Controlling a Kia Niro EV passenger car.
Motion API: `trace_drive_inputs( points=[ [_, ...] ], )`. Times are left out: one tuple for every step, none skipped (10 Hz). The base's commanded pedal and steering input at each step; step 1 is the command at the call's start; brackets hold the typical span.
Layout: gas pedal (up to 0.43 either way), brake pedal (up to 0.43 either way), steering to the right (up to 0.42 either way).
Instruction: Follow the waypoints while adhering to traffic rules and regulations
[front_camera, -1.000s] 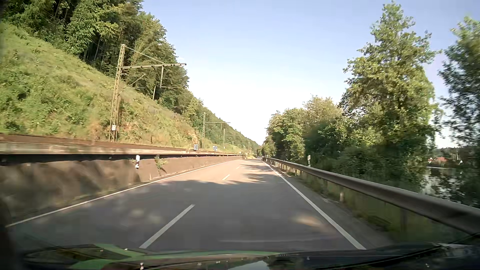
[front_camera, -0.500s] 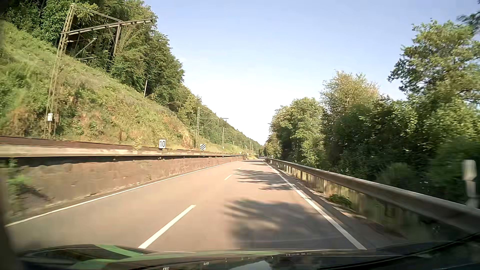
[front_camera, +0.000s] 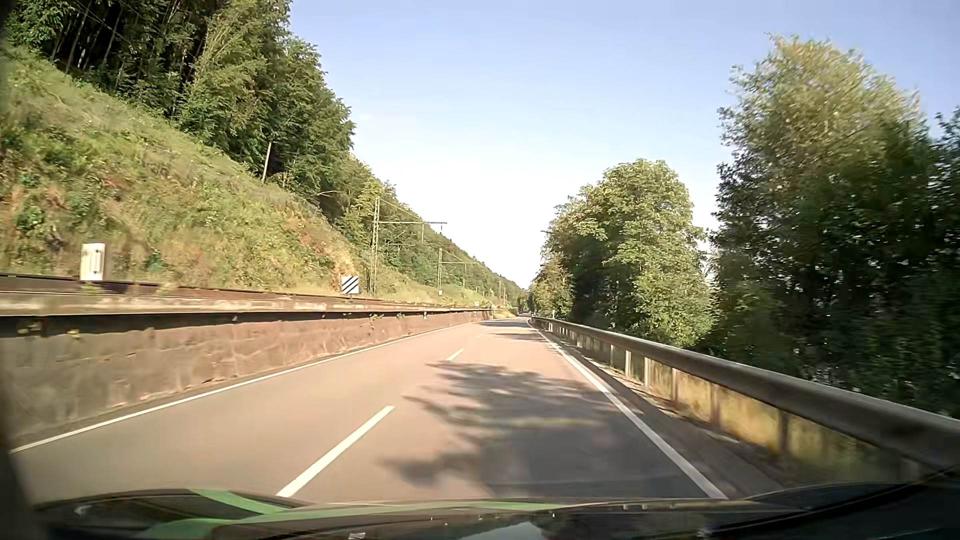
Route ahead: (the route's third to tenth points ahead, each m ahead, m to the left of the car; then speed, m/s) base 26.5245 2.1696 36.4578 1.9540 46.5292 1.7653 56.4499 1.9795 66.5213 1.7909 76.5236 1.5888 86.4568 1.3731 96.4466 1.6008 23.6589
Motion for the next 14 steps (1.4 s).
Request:
trace_drive_inputs(
  points=[
    [0.22,0.0,0.001],
    [0.228,0.0,0.001],
    [0.228,0.0,0.001],
    [0.22,0.0,0.001],
    [0.197,0.0,0.0],
    [0.189,0.0,0.0],
    [0.189,0.0,0.0],
    [0.189,0.0,0.0],
    [0.189,0.0,0.0],
    [0.189,0.0,0.0],
    [0.189,0.0,0.0],
    [0.189,0.0,0.0],
    [0.189,0.0,0.0],
    [0.169,0.0,0.0]
  ],
)
